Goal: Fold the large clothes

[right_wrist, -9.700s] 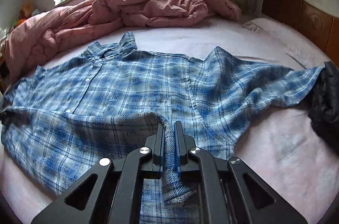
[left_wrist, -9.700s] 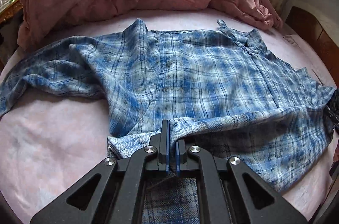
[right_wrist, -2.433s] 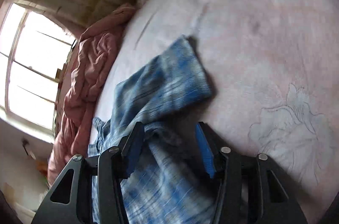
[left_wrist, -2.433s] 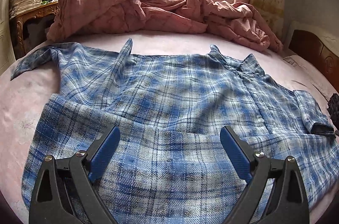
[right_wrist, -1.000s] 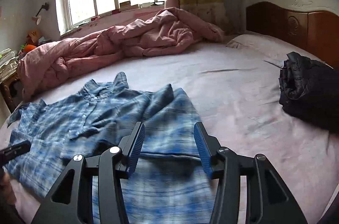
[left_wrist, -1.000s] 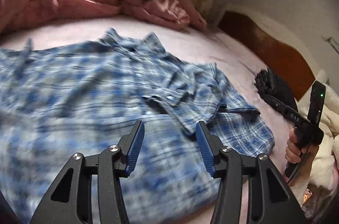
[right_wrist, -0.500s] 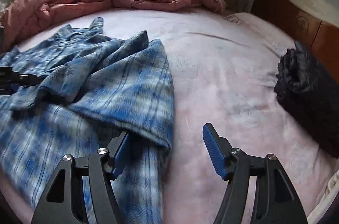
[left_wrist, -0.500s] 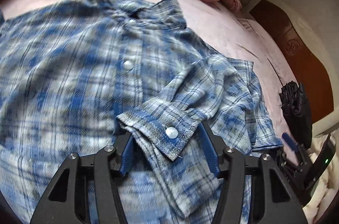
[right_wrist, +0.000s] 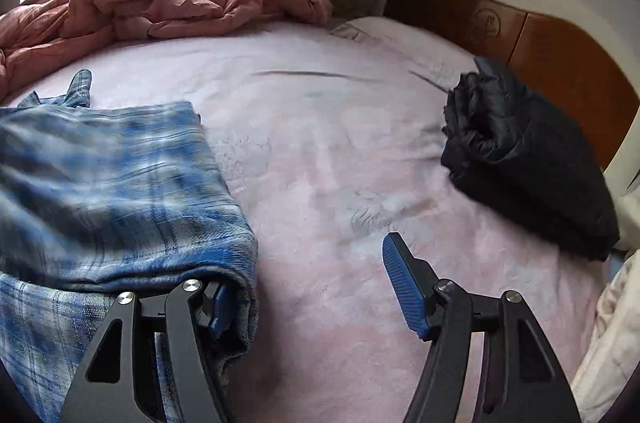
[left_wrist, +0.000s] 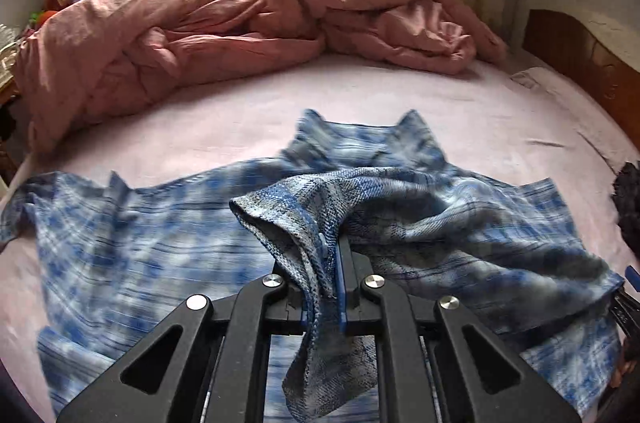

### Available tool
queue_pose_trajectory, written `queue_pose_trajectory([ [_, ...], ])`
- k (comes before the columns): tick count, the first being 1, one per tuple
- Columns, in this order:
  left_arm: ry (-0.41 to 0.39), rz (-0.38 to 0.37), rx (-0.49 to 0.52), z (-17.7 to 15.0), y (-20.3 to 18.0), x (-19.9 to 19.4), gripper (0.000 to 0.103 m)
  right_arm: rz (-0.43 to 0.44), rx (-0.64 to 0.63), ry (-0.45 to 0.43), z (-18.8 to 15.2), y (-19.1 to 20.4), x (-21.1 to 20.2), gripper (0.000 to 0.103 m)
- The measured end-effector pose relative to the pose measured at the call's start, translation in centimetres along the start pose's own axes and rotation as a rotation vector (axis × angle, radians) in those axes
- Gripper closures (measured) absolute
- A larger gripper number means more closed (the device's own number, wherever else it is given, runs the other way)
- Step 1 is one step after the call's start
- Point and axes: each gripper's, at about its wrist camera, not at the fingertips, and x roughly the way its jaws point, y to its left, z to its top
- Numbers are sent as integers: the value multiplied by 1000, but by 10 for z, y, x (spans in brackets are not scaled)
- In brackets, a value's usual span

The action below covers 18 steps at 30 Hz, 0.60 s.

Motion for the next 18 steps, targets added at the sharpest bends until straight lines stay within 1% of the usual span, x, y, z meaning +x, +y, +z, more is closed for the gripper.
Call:
queue_pose_trajectory([
  [2,11,73,35,2,7,9,94,76,5,3,-1,1,-3,35],
  [3,24,95,52,3,10,14,94,129,5,3,-1,2,-6,35],
  [4,39,102,56,3,15,21,94,144,-1,-2,-2,5,-7,35],
  [6,80,76,32,2,27,33,94,125,-19,-25,-2,9,-12,35],
  [7,94,86,20,2,32,36,94,136,-27,-37,-3,10,-16,35],
  [8,102,112,18,4,35,39,94,167,-38,-47,-4,12,-20,35],
  [10,97,170,25,5,42,40,94,267,-77,-56,-9,19,-28,35],
  [11,95,185,19,6,45,39,94,301,-90,-56,-11,21,-30,34],
  [12,97,196,8,6,51,39,94,360,-111,-49,-14,26,-33,34],
  [15,94,200,-24,6,67,38,94,469,-151,-41,-18,37,-40,34],
  [16,96,196,-33,6,72,40,94,495,-168,-55,-19,39,-43,34],
  [18,102,168,-52,3,78,41,94,529,-214,-116,-21,41,-57,34],
])
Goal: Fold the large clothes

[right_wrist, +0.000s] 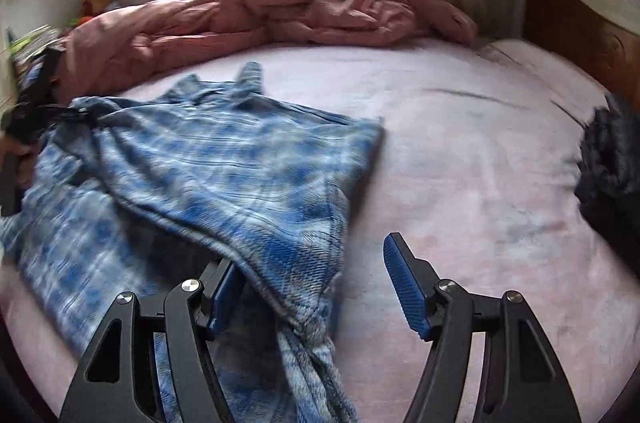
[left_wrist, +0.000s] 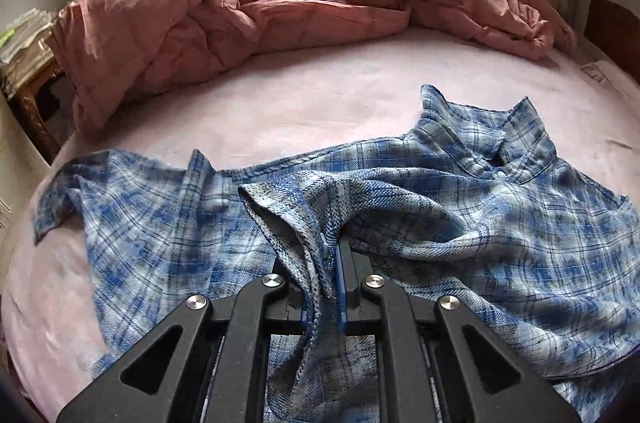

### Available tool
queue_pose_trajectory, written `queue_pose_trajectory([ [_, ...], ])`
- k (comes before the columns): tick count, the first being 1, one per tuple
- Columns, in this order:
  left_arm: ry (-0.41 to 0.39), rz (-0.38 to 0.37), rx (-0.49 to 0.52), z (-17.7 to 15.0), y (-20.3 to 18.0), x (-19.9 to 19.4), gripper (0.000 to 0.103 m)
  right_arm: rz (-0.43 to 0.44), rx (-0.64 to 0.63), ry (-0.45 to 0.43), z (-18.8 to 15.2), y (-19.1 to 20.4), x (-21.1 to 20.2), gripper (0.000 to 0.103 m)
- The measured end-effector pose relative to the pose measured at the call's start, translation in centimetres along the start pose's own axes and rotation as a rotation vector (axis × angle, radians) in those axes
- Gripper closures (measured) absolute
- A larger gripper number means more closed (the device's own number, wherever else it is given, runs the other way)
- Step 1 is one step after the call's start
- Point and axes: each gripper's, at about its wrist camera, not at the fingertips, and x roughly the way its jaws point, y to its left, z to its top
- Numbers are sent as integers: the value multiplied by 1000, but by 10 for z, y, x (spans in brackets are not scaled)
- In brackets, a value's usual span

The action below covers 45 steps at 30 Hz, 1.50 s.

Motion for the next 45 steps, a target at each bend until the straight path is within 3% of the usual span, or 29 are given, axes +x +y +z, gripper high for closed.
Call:
queue_pose_trajectory([
  [3,3,-22,0,-3,3,1,93,92,28,-64,-1,-5,-17,33],
  [6,0,-56,-18,-4,7,-1,91,97,138,-122,1,-17,-28,33],
  [8,-3,-72,-42,-5,12,-4,83,87,227,-153,3,-22,-34,33],
  [10,-21,-67,-58,-7,20,-9,45,76,274,-159,7,-24,-33,33],
  [16,-107,-73,-28,-18,43,-34,31,135,368,-115,7,-4,-16,38],
  [18,-97,-94,-24,-26,51,-38,29,161,363,-113,8,5,-13,48],
  [20,-81,-106,-22,-36,58,-40,29,132,325,-76,9,14,-4,54],
  [24,-83,-129,-12,-59,69,-49,29,32,277,68,1,19,29,55],
  [27,-101,-133,-6,-71,83,-53,28,14,316,145,-5,13,47,58],
  [29,-125,-103,-16,-72,98,-56,28,-8,304,124,-6,15,42,58],
  [34,-194,-201,-194,-73,162,-67,29,-104,259,29,-4,25,26,56],
  [35,-202,-192,-219,-71,173,-68,29,-109,267,5,-3,23,21,56],
  [38,-261,-59,-295,-61,211,-70,29,-118,306,-71,5,18,13,50],
  [42,-199,-152,-399,-47,262,-43,29,-92,327,-121,20,20,18,50],
  [45,-159,-175,-445,-46,286,-15,29,-36,295,-80,19,31,28,50],
])
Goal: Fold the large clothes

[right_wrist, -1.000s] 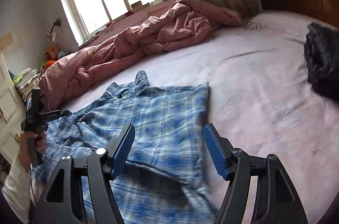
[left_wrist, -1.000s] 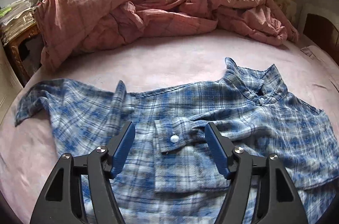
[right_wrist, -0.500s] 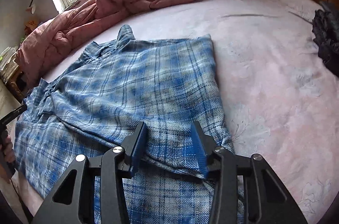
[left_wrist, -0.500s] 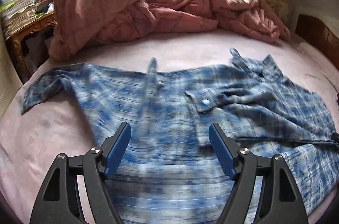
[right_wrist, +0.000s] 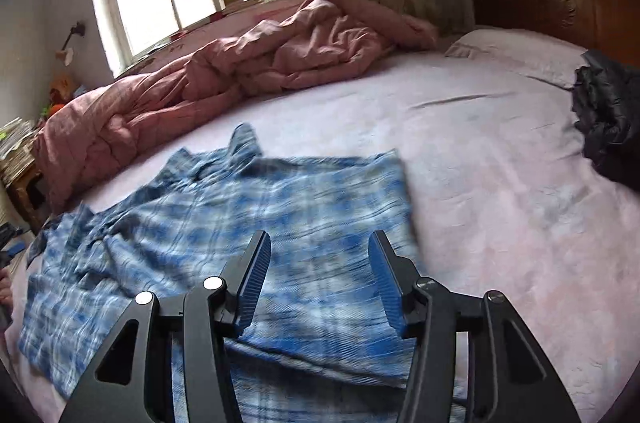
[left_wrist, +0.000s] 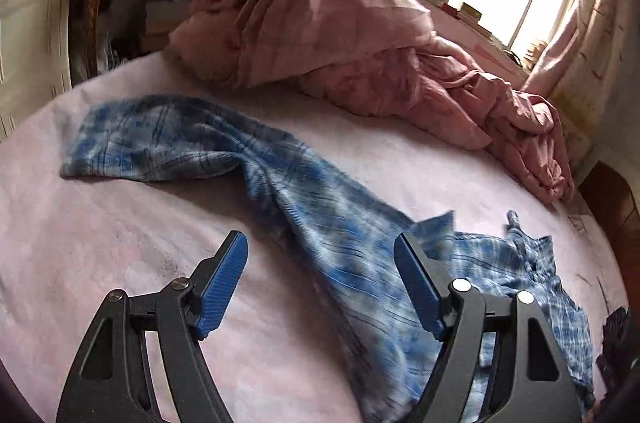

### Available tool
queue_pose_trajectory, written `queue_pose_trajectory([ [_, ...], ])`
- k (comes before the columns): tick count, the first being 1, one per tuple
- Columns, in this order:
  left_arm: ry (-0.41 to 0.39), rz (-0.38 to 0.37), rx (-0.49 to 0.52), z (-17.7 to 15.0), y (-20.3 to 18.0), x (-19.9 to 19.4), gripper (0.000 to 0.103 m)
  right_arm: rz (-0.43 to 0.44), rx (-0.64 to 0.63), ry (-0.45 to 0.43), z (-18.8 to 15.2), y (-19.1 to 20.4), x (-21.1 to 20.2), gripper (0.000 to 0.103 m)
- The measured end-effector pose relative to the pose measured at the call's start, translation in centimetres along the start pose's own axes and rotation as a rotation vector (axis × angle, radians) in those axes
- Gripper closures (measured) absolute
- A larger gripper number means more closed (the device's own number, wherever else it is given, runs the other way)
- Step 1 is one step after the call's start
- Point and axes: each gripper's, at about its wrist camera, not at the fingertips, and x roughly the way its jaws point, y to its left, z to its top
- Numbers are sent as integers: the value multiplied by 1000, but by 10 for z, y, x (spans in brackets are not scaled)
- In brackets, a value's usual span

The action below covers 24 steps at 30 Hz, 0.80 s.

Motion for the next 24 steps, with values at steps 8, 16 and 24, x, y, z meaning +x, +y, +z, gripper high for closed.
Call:
queue_pose_trajectory([
  [8,-71,70,-77,4,39,31,53,26,1,68,-14,3,12,49],
  [16,31,5,-133,17,51,77,60,21,25,131,-19,-1,30,49],
  [24,-141,108,-10,8,21,39,101,6,3,148,-19,4,36,48],
])
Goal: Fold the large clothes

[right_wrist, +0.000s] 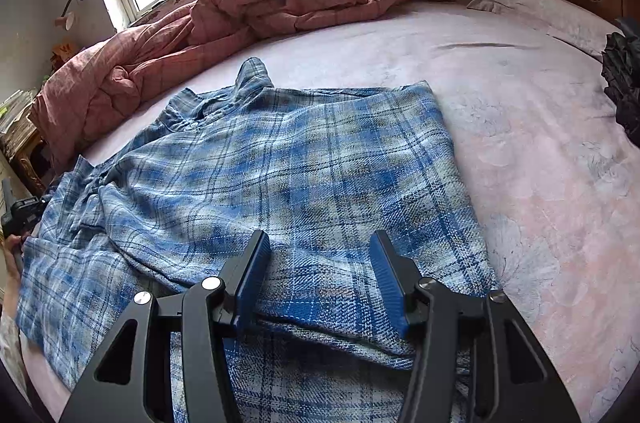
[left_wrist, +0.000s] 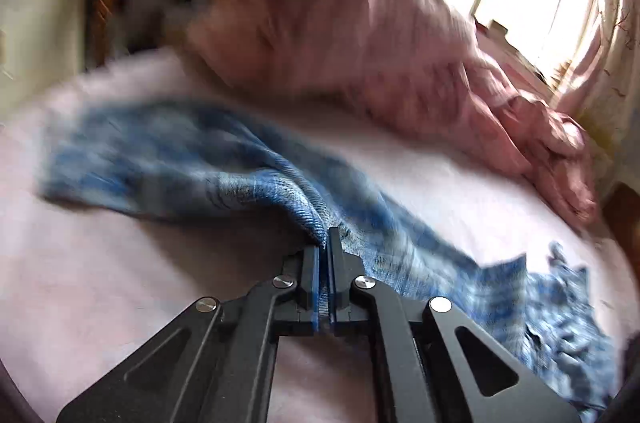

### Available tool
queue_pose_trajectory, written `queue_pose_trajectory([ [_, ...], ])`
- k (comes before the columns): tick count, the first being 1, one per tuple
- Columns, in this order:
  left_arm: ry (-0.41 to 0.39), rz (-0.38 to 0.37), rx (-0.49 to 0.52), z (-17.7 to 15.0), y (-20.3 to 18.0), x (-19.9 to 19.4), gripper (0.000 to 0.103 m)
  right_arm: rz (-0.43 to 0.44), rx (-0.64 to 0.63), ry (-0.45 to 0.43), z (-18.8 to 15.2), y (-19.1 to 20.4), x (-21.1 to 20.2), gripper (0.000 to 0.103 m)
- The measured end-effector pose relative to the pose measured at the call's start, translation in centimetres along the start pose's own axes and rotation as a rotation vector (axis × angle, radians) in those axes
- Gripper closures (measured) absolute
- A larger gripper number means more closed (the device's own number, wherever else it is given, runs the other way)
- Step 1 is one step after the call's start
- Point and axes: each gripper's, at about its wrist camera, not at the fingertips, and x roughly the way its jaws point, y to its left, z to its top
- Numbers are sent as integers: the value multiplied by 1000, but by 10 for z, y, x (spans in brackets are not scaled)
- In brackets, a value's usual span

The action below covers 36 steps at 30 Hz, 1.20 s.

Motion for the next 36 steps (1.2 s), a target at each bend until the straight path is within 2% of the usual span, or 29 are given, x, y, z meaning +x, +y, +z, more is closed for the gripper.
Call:
queue_pose_trajectory([
  [1,-28,-1,8,-2,-5,-14,101,0,0,0,0,0,0,48],
  [3,-55,-138,33,-7,-24,-48,101,1,1,0,0,0,-1,48],
  [4,-72,-188,73,-9,-36,-65,101,0,0,0,0,0,-1,48],
  [6,-114,-223,171,-16,-65,-98,101,-4,-4,0,0,1,0,48],
  [8,-139,-312,241,-29,-90,-119,101,-9,-8,0,-2,1,-1,48],
  [9,-124,-353,279,-36,-103,-123,101,-11,-9,1,-2,2,0,48],
  [13,-14,-438,390,-68,-142,-117,100,-16,-10,2,-2,2,0,48],
  [14,25,-436,418,-76,-149,-111,99,-16,-10,3,-2,2,0,48],
  [15,56,-418,440,-85,-155,-105,95,-17,-10,2,-2,2,0,48],
  [16,70,-392,450,-92,-157,-101,78,-18,-10,2,-2,2,-1,48],
  [17,79,-351,452,-99,-156,-99,67,-19,-10,3,-3,2,-1,48],
  [18,79,-310,443,-102,-152,-97,48,-20,-10,3,-3,2,-1,47],
  [21,59,-298,380,-100,-133,-105,46,-24,-14,2,-3,2,-1,45],
  [23,17,-296,298,-89,-111,-116,33,-29,-19,1,-3,3,-2,44],
  [24,-13,-281,242,-82,-96,-119,21,-32,-22,1,-4,3,-3,43],
  [26,-54,-237,163,-69,-70,-116,18,-34,-23,2,-4,3,-3,43],
  [28,-67,-118,109,-61,-46,-104,18,-34,-22,3,-4,3,-3,43],
  [29,-52,-81,77,-59,-34,-95,18,-34,-22,3,-4,3,-3,43],
  [31,37,-46,-8,-59,-16,-76,18,-35,-23,4,-4,3,-3,43],
  [33,109,-41,-59,-61,-5,-64,18,-40,-27,4,-4,4,-3,43],
  [36,171,-31,-94,-66,4,-50,18,-44,-31,6,-4,4,-2,43],
])
